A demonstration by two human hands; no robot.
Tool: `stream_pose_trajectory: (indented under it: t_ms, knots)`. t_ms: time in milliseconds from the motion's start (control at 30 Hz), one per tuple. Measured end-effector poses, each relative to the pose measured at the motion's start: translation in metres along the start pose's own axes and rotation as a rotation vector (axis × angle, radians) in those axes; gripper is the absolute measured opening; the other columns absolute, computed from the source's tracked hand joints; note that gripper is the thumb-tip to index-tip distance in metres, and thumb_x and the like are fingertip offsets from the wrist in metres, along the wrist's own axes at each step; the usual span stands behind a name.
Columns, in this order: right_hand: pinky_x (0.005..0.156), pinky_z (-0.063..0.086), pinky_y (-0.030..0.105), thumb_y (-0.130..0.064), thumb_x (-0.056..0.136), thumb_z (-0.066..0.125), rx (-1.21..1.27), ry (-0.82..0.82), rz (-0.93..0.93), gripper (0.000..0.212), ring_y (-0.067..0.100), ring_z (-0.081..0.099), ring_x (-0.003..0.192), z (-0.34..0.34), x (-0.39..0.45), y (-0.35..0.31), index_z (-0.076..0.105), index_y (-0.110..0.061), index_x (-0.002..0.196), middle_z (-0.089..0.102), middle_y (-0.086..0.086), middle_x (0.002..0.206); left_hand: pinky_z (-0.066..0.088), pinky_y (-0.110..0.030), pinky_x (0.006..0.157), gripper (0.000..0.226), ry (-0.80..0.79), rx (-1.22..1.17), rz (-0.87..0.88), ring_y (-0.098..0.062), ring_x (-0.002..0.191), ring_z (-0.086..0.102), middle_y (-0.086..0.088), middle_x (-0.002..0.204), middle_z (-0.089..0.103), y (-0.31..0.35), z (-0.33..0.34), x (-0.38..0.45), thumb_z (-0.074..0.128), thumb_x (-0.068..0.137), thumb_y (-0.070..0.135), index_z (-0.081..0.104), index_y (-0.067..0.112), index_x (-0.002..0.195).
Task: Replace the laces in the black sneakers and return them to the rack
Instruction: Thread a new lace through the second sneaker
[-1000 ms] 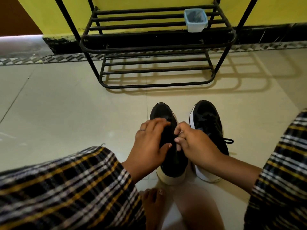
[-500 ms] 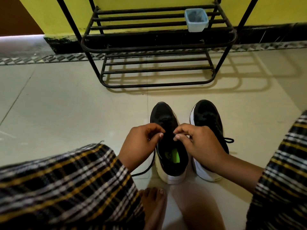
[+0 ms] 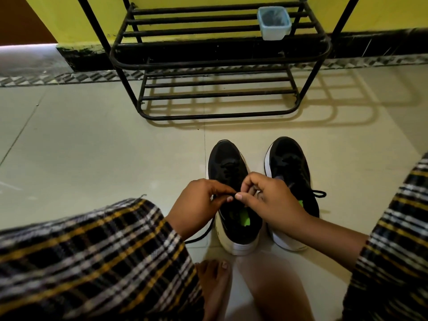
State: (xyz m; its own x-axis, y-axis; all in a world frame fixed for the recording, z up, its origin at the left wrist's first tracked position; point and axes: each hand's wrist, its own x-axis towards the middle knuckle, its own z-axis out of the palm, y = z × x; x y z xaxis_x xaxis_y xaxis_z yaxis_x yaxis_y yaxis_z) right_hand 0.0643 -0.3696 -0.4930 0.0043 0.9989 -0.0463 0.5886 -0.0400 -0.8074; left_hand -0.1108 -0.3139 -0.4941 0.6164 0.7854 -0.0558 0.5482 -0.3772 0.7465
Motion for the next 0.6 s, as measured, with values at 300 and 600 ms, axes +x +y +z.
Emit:
stream_pose_trajectory:
  t_ms: [300,600]
  knots:
    - [0.076,0.044,0.033,-0.040,0.094,0.048,-0.687,-0.098,0.029,0.034,0.029,0.058,0.103,0.001,0.026,-0.011,0.049,-0.013,0.114,0.058,0.006,0.113,0.052,-0.030,0.076,0.010,0.052,0.064,-0.173,0.011,0.054,0.054,0.013,0.071,0.069,0.009,0.002,0.004,0.063,0.089,0.028,0.072,0.029,0.092]
    - [0.072,0.050,0.038,-0.019,0.089,0.053,-0.467,-0.041,0.097,0.019,0.028,0.060,0.083,0.001,0.024,-0.002,0.064,-0.005,0.096,0.065,0.013,0.088,0.048,-0.027,0.079,0.012,0.089,0.052,-0.202,-0.006,0.081,0.061,0.011,0.088,0.071,0.011,0.003,0.008,0.069,0.083,0.029,0.075,0.032,0.093]
